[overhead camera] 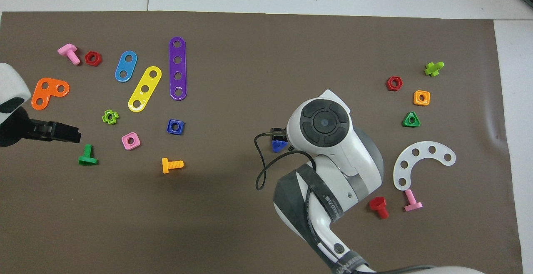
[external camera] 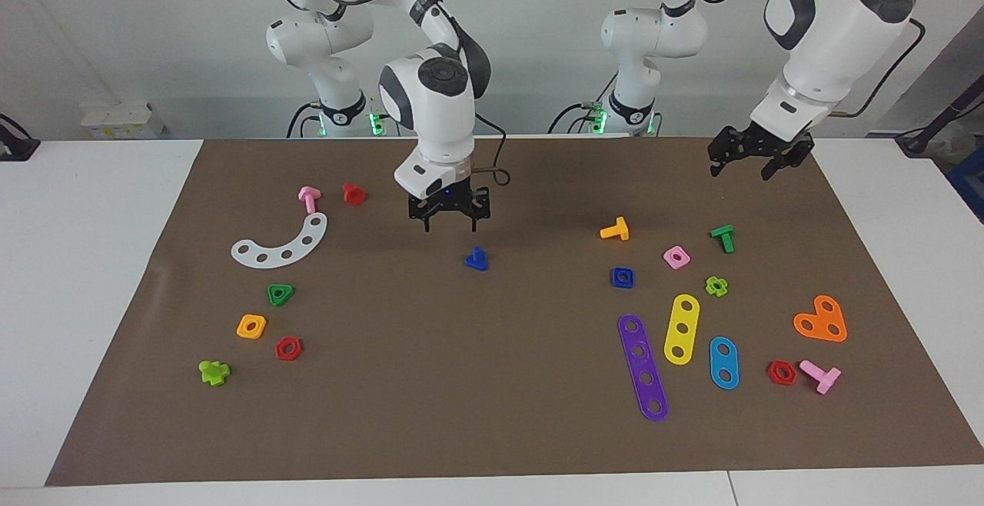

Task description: Unscrew and place screws in storage area

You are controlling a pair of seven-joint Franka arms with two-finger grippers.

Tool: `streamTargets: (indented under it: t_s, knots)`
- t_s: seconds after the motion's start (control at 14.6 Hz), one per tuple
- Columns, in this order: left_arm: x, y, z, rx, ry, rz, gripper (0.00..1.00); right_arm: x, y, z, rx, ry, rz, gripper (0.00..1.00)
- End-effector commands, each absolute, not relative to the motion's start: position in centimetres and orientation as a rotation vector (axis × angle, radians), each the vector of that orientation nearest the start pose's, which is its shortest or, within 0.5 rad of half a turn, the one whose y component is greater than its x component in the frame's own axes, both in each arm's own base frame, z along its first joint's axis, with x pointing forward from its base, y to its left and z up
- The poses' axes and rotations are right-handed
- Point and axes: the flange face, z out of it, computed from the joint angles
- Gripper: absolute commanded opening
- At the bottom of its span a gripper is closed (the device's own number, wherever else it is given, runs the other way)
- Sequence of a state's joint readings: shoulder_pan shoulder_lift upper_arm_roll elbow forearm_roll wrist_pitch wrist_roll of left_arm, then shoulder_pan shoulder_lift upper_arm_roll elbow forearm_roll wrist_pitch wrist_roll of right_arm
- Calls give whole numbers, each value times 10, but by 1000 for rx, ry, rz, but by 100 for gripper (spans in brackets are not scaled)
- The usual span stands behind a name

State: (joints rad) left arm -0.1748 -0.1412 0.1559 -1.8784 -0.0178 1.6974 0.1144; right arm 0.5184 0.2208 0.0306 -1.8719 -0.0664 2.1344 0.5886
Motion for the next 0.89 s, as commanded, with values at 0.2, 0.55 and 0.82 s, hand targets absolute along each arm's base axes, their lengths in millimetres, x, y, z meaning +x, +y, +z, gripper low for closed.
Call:
streamTargets:
  t_s: [0.2,0.55,0.82]
  knots:
    - [513,2,604,-3158,74,-17,100,515,335,355,-3145,-29,-154,81]
    - [507,2,604,-3151,36,51,100,510,347,334,-3149,-48,-146,59]
    - [506,-1,605,-3151,45,56,100,509,346,332,-3151,-51,-142,0]
